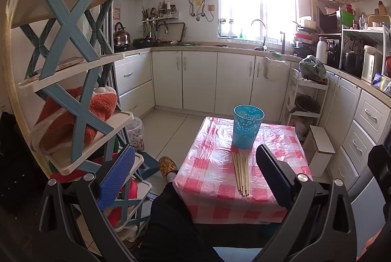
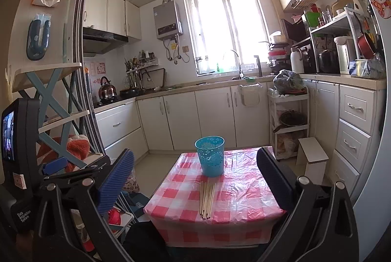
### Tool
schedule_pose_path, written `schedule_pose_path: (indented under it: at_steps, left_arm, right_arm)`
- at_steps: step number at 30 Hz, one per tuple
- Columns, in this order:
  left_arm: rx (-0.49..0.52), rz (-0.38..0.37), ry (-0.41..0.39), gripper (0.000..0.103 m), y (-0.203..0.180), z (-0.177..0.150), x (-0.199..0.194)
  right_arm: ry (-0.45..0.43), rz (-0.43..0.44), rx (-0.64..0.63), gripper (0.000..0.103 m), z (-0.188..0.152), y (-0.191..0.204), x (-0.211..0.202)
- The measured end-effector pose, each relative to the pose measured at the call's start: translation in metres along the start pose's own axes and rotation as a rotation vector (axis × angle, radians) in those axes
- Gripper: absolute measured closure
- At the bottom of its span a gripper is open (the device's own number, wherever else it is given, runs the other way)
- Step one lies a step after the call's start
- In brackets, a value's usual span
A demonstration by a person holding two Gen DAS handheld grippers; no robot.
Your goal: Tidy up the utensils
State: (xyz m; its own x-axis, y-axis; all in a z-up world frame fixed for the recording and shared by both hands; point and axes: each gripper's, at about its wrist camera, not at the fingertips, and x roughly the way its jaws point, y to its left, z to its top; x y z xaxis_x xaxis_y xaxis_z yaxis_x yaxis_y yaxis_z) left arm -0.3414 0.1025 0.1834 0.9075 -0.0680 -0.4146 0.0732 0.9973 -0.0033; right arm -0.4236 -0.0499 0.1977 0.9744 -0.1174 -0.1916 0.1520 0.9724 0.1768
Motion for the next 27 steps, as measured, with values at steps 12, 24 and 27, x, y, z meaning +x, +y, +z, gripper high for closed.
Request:
schedule_pose_path:
  at_steps: [12, 24, 27]
  left_arm:
    - [-0.005, -0.004, -0.018, 0.008, -0.0013, -0.0022, -0.0077]
    - [-0.004, -0.004, -0.018, 0.008, -0.0018, -0.0028, -0.008]
    - [-0.003, -0.003, -0.019, 0.008, -0.0024, -0.0026, -0.0079]
  right_arm:
    - [0.001, 0.003, 0.0, 0.007, 0.0017, -0.0011, -0.0029]
    - [0.006, 0.008, -0.001, 0.007, 0.001, -0.0014, -0.0039]
    - [0.006, 0.007, 0.0, 0.007, 0.0007, -0.0009, -0.0038]
